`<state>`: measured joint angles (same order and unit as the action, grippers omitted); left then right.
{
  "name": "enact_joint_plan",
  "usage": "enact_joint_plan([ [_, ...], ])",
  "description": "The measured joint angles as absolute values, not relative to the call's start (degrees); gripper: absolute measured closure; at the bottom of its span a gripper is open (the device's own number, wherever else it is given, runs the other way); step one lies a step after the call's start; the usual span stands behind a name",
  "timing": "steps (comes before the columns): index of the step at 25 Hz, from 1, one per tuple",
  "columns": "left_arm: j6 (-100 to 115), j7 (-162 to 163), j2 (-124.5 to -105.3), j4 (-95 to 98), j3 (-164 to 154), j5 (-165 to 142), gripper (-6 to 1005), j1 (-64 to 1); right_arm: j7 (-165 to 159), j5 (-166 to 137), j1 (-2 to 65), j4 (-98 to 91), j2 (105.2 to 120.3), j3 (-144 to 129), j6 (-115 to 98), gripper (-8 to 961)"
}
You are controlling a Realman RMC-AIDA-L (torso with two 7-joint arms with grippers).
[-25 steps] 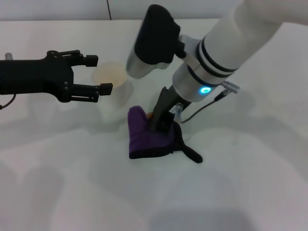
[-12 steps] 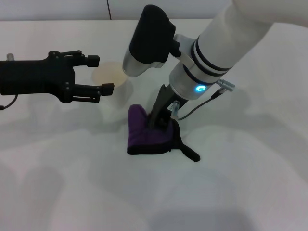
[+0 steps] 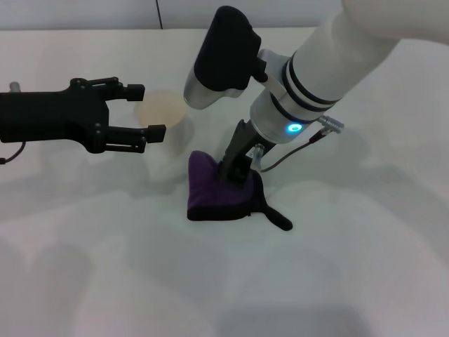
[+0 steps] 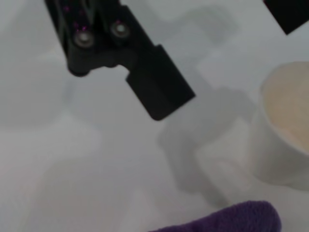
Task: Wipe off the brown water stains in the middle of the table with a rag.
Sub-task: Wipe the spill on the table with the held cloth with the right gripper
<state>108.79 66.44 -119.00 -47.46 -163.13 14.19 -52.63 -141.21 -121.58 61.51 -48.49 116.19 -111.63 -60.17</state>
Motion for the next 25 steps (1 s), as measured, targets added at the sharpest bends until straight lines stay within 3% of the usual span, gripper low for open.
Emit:
enact_joint_plan([
  [25,107.6,66.4,-119.00,-46.0,-163.1,14.3,127,-51.5,-141.1,-126.6,59.7,-45.8,115.88,-106.4,-57.9,895],
])
